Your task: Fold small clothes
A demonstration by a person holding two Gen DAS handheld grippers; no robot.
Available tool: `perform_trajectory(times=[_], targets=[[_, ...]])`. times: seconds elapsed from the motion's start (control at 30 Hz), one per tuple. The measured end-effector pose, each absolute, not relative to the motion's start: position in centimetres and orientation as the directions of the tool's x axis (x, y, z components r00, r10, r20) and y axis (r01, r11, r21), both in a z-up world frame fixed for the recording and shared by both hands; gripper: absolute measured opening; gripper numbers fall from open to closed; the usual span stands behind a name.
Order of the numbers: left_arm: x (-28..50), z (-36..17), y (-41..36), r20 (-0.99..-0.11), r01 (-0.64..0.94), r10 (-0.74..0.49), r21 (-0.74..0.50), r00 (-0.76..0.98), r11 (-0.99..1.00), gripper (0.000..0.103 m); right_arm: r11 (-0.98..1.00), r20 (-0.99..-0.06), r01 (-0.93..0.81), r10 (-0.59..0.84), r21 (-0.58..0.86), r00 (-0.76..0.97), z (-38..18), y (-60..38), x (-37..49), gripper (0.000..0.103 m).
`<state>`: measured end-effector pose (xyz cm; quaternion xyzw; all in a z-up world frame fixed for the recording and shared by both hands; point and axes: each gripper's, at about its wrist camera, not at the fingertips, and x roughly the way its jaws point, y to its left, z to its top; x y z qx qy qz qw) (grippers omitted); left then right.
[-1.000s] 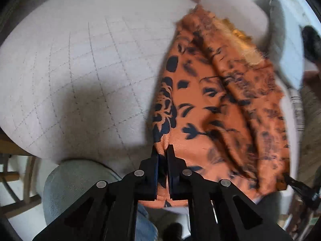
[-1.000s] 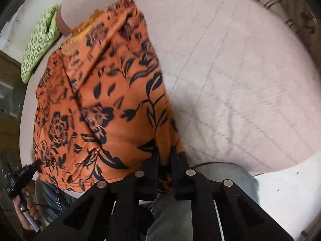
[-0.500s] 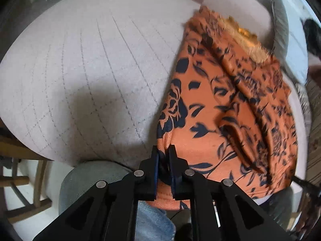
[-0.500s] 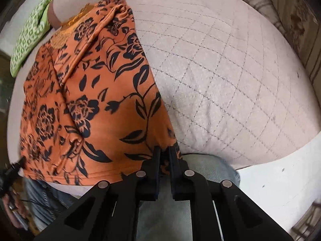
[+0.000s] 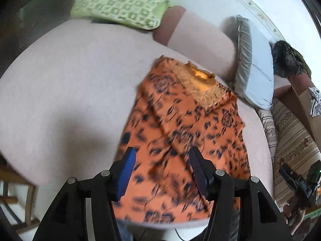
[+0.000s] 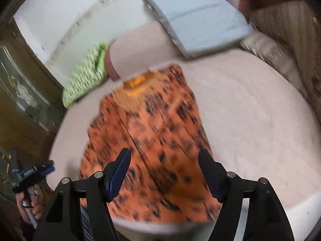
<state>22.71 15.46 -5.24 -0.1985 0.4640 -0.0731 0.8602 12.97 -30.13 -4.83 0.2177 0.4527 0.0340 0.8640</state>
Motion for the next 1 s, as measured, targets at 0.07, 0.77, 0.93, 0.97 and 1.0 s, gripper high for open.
perform_trajectory(times=[0.07, 0.77, 0.93, 0.97, 1.0], targets=[[25.0, -5.2, 14.8, -0.764, -0.051, -0.31, -0.407, 0.565, 0.912, 0.055, 0.894, -0.738, 0.129, 0.264, 0.428, 0.621, -4.5, -30.5, 15.3, 0.072], [61.2, -17.3, 9.9, -0.848, -0.158, -0.266, -0.373, 0.459, 0.914, 0.055, 0.93, -0.894, 0.177, 0.237, 0.322, 0.381, -19.5, -33.5, 46.6, 0.058], [65.3, -19.9, 8.9, -0.854, -0.147, -0.269, -0.366, 0.444, 0.919, 0.053, 0.939, -0.917, 0.205, 0.196, 0.278, 0.347, -22.2, -33.9, 50.8, 0.054], [66.0, -20.5, 8.5, -0.864, -0.149, -0.26, -0.352, 0.431, 0.924, 0.052, 0.948, -0.929, 0.204, 0.169, 0.244, 0.329, -22.8, -33.8, 51.5, 0.049], [66.6, -20.9, 8.3, -0.867, -0.149, -0.258, -0.349, 0.426, 0.925, 0.046, 0.952, -0.935, 0.203, 0.156, 0.228, 0.318, -23.3, -33.8, 51.9, 0.045]])
